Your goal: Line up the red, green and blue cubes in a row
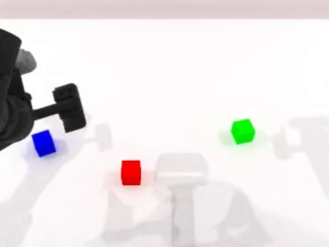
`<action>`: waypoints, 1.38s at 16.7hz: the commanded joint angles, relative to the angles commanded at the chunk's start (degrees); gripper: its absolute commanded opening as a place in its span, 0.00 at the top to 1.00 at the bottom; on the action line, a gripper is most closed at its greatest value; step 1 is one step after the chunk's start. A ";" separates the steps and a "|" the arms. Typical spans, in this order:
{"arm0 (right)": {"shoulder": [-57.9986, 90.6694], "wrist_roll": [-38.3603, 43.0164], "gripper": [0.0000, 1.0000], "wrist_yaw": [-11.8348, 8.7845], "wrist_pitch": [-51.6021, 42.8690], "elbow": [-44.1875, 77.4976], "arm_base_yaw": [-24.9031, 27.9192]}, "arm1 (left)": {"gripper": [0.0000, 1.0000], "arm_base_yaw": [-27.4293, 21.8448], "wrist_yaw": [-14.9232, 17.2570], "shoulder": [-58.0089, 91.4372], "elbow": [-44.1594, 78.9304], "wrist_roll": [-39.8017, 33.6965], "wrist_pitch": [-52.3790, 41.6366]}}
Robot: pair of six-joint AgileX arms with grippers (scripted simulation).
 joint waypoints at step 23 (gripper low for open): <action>80.62 6.18 0.00 0.08 -43.25 65.87 14.75 | 0.00 19.74 2.37 -68.53 -51.75 30.86 41.60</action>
